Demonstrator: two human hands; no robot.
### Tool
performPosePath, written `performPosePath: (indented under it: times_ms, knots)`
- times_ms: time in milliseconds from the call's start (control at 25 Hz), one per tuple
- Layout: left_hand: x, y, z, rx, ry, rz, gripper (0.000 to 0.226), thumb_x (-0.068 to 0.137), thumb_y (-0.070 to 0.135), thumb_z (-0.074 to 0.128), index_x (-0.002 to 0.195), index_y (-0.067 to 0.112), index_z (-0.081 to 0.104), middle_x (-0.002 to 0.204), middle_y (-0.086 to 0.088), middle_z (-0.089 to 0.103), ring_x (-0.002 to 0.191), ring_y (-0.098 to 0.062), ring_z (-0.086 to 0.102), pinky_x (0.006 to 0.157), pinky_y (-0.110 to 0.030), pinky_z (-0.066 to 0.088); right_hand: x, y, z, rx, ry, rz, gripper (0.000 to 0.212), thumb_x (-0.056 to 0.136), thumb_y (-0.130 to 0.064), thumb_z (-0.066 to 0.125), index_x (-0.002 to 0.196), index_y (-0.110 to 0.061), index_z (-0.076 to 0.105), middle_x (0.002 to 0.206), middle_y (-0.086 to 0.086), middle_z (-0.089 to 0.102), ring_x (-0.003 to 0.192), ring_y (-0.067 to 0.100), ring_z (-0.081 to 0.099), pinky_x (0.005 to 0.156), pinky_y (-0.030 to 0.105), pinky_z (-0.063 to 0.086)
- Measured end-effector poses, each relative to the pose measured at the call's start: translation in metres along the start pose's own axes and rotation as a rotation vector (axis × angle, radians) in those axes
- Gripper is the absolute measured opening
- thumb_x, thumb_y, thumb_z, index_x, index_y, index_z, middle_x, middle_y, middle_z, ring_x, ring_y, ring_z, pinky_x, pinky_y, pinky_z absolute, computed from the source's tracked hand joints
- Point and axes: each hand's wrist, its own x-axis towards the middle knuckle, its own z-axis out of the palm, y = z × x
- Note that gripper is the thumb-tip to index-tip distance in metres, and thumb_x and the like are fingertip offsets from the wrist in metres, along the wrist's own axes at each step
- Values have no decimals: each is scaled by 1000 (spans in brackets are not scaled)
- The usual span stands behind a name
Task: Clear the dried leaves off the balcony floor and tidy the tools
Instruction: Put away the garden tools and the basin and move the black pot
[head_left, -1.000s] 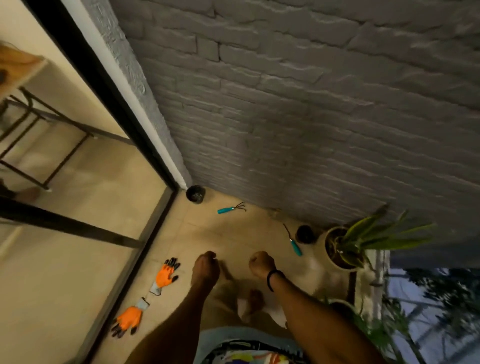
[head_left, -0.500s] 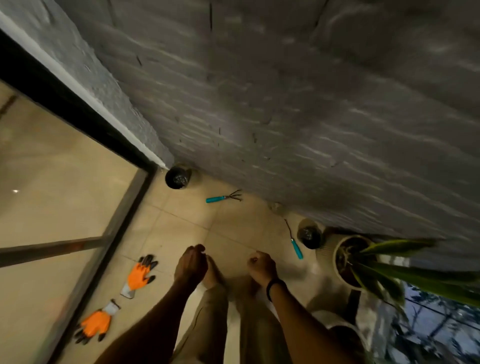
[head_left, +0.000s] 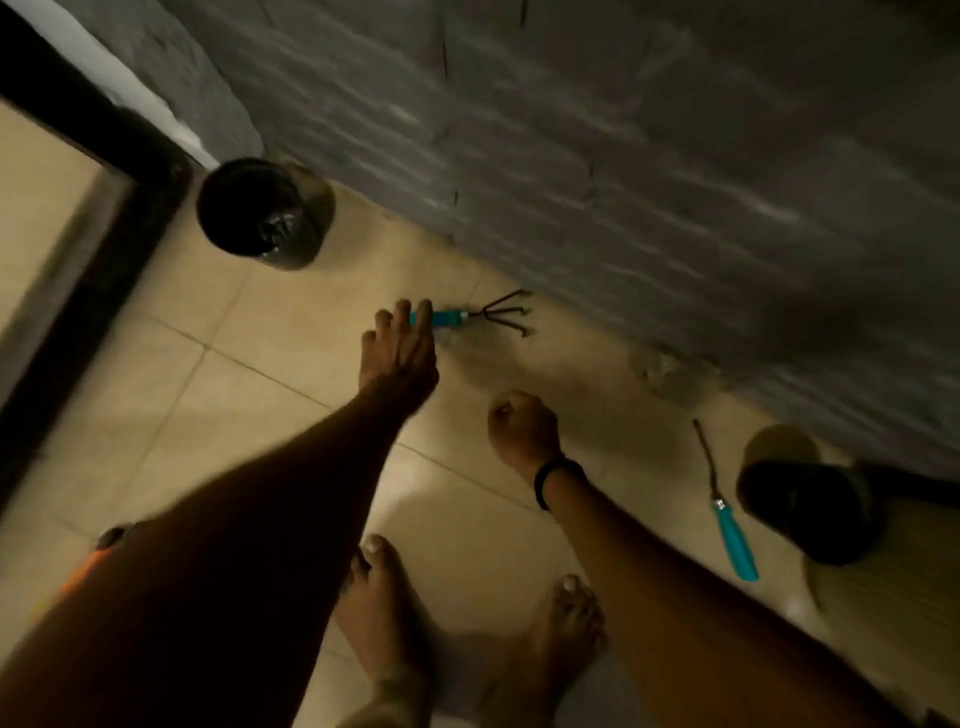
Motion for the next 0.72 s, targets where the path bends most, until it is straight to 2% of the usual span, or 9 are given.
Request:
performPosePath:
  times_ms: [80, 160, 280, 400, 560, 640, 720]
  knots:
    - [31, 1, 26, -3, 7, 26, 67, 96, 27, 58, 153, 24, 24, 151, -9, 33, 130, -35, 36, 102, -51, 40, 20, 30, 25, 63, 49, -9, 23, 95, -9, 48, 108, -5, 66, 108, 10, 66, 100, 24, 60, 84, 32, 50]
    - [42, 2, 42, 34, -4, 14, 61, 95, 24, 58, 149, 25, 32, 145, -11, 40, 128, -37, 37, 101, -53, 39, 24, 56, 41, 97, 100, 6, 23, 95, -9, 47, 108, -4, 66, 107, 12, 67, 101, 27, 61, 84, 33, 48]
    - [30, 12, 55, 60, -4, -20, 40, 98, 17, 50, 137, 16, 45, 132, -17, 48, 120, -40, 43, 96, -56, 42, 9, 91, 42, 154, 180, 73, 24, 96, -10, 47, 110, -7, 67, 108, 10, 68, 102, 26, 61, 72, 16, 35]
    - [-14, 24, 72, -64, -2, -53, 30, 100, 17, 47, 129, 12, 50, 126, -17, 52, 112, -40, 48, 89, -55, 46, -21, 123, 24, 181, 251, 138, 24, 96, -9, 49, 111, -8, 67, 109, 9, 69, 103, 25, 62, 70, 12, 29]
    - [-86, 70, 101, -217, -13, -83, 27, 99, 19, 50, 125, 9, 53, 117, -19, 55, 102, -40, 51, 81, -54, 48, -49, 184, -22, 198, 379, 274, 22, 93, -9, 49, 109, -5, 64, 107, 14, 66, 102, 31, 61, 73, 22, 36]
    - [-112, 99, 118, -229, -8, -99, 27, 99, 19, 53, 123, 8, 54, 116, -19, 57, 100, -40, 53, 78, -54, 48, -52, 220, -43, 105, 433, 346, 32, 94, -13, 49, 124, -5, 55, 122, 18, 57, 111, 33, 57, 86, 30, 43]
    - [-132, 126, 137, -245, 4, -93, 28, 99, 21, 55, 124, 8, 54, 116, -17, 58, 100, -37, 54, 79, -52, 49, -47, 257, -59, -67, 468, 387, 55, 93, -14, 50, 146, -8, 36, 145, 20, 39, 125, 35, 46, 100, 38, 43]
